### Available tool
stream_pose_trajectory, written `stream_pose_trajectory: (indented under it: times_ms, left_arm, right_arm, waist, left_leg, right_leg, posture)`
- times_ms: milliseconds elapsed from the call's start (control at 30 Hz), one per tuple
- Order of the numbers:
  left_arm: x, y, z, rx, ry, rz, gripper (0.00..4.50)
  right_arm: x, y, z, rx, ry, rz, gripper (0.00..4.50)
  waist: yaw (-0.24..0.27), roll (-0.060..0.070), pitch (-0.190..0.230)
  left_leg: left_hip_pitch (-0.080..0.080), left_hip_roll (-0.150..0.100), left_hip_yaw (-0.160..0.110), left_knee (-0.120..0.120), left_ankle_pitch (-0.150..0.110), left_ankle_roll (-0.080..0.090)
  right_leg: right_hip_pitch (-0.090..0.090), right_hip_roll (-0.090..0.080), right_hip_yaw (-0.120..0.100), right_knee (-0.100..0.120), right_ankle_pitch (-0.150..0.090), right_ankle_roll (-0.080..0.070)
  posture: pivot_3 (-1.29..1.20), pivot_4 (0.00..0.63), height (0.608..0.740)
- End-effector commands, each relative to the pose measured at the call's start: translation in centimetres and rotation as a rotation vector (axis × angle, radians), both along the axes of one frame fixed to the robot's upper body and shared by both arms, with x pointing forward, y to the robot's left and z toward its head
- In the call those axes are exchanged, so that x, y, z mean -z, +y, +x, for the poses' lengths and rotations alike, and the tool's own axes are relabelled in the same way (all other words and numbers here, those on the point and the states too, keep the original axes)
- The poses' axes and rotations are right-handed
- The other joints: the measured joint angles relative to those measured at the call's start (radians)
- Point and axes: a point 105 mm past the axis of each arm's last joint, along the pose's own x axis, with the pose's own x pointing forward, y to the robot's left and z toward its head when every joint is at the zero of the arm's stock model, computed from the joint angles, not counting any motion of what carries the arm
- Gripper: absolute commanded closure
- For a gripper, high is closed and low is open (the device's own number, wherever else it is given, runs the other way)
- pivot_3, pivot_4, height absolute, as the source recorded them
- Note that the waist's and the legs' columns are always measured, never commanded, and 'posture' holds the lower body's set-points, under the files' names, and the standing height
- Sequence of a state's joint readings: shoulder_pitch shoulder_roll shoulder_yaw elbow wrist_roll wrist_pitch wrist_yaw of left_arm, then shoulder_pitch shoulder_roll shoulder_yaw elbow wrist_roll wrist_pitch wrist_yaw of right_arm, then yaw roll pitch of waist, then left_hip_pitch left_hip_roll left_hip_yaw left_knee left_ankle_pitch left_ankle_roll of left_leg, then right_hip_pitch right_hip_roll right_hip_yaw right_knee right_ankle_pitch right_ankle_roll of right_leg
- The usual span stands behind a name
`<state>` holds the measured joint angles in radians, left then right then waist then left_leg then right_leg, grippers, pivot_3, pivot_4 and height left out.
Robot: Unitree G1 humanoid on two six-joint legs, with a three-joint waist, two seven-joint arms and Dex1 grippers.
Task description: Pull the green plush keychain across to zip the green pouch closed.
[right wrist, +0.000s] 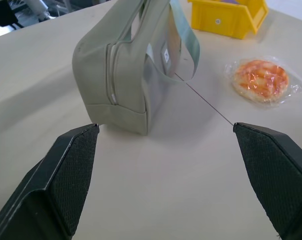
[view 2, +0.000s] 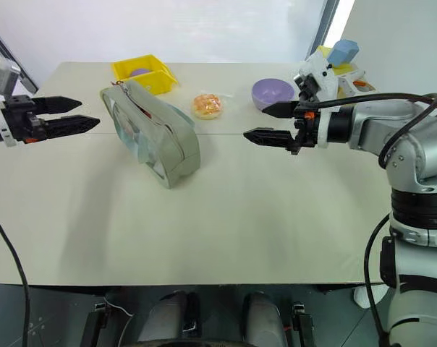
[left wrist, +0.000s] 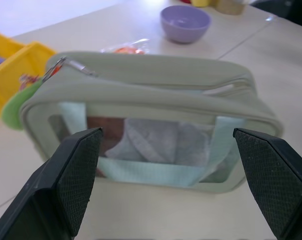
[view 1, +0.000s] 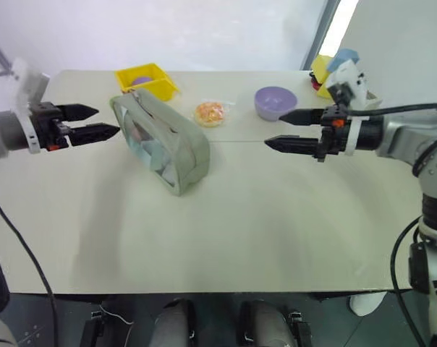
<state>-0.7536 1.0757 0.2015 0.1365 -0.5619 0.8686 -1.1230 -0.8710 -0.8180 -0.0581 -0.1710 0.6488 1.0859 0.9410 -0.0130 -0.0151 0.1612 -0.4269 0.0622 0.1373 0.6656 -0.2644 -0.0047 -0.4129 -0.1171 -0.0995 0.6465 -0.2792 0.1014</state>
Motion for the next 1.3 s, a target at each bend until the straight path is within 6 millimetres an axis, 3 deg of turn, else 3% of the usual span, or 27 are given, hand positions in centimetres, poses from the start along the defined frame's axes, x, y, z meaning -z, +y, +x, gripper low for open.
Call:
stream_pose_trajectory:
  times_ms: [33,200,600,667,833,933,1033,1167,1300]
  left_arm:
    - [0.0,1.1,0.8,-0.053,-0.021,0.042,0.04]
    - [-0.9,0.8,1.4,-0.032,-0.060,0.024,0.04]
    - [-0.3,0.5,1.8,-0.004,-0.051,0.062,0.04]
    - [-0.2,0.3,1.6,0.000,-0.041,0.056,0.04]
    - [1.0,-2.6,-1.0,0.120,0.035,0.035,0.04]
    - [1.8,-4.0,-3.4,0.182,0.074,0.072,0.04]
    - [2.1,-3.1,-4.1,0.133,0.073,0.101,0.04]
    - [2.4,-1.7,-4.6,0.055,0.071,0.106,0.04]
    - [2.3,-1.3,-5.2,0.017,0.055,0.099,0.04]
  right_arm:
    - [-0.5,0.0,-0.1,0.001,-0.030,0.005,0.02]
    - [-0.9,-0.4,0.0,0.028,-0.054,0.000,0.02]
    - [-0.8,0.4,-0.2,0.029,-0.055,0.006,0.02]
    - [-1.0,1.6,-0.6,-0.013,-0.058,0.020,0.02]
    - [-1.0,6.3,-1.1,-0.113,-0.069,0.078,0.02]
    - [-1.2,10.8,-0.9,-0.190,-0.084,0.125,0.02]
    - [-1.0,14.3,-1.7,-0.294,-0.086,0.146,0.02]
    - [-0.3,16.9,-1.6,-0.334,-0.070,0.148,0.02]
    - [2.3,18.9,-0.8,-0.326,-0.107,0.040,0.02]
  waist:
    - [0.000,0.000,0.000]
    - [0.002,-0.001,0.001]
    - [0.001,-0.001,0.001]
    - [0.001,-0.001,0.001]
    - [-0.004,-0.001,0.001]
    - [-0.008,-0.001,0.001]
    - [-0.007,-0.001,0.001]
    - [0.000,-0.002,0.000]
    - [0.000,-0.002,0.000]
  left_leg:
    - [0.000,0.000,0.000,0.000,0.000,0.000]
    - [-0.001,0.000,0.001,0.000,0.000,0.000]
    - [-0.002,0.000,0.001,0.001,0.000,0.000]
    - [-0.002,0.000,0.001,0.001,0.000,0.000]
    - [-0.002,0.001,0.001,0.001,0.000,0.000]
    - [-0.002,0.001,0.000,0.001,0.000,-0.001]
    - [-0.002,0.001,0.000,0.000,0.001,-0.001]
    - [-0.002,0.001,0.000,0.001,0.001,-0.001]
    - [-0.002,0.001,0.000,0.001,0.001,-0.001]
  right_leg:
    - [-0.001,0.000,0.000,0.000,0.000,0.000]
    - [-0.001,0.000,0.000,0.000,0.000,0.000]
    - [-0.002,0.000,0.000,0.001,0.000,0.000]
    - [-0.002,0.000,0.000,0.001,0.000,0.000]
    - [-0.003,0.000,0.001,0.002,0.000,0.000]
    - [-0.005,0.000,0.004,0.003,0.000,0.000]
    - [-0.006,0.001,0.004,0.005,0.000,0.000]
    - [-0.005,0.000,0.004,0.004,0.000,0.000]
    - [-0.005,0.000,0.004,0.003,0.000,0.000]
  posture:
    - [0.00,0.150,0.740]
    - [0.00,0.150,0.740]
    - [0.00,0.150,0.740]
    - [0.00,0.150,0.740]
    - [0.00,0.150,0.740]
    - [0.00,0.150,0.740]
    - [0.00,0.150,0.740]
    - [0.00,0.150,0.740]
    - [0.00,0.150,0.740]
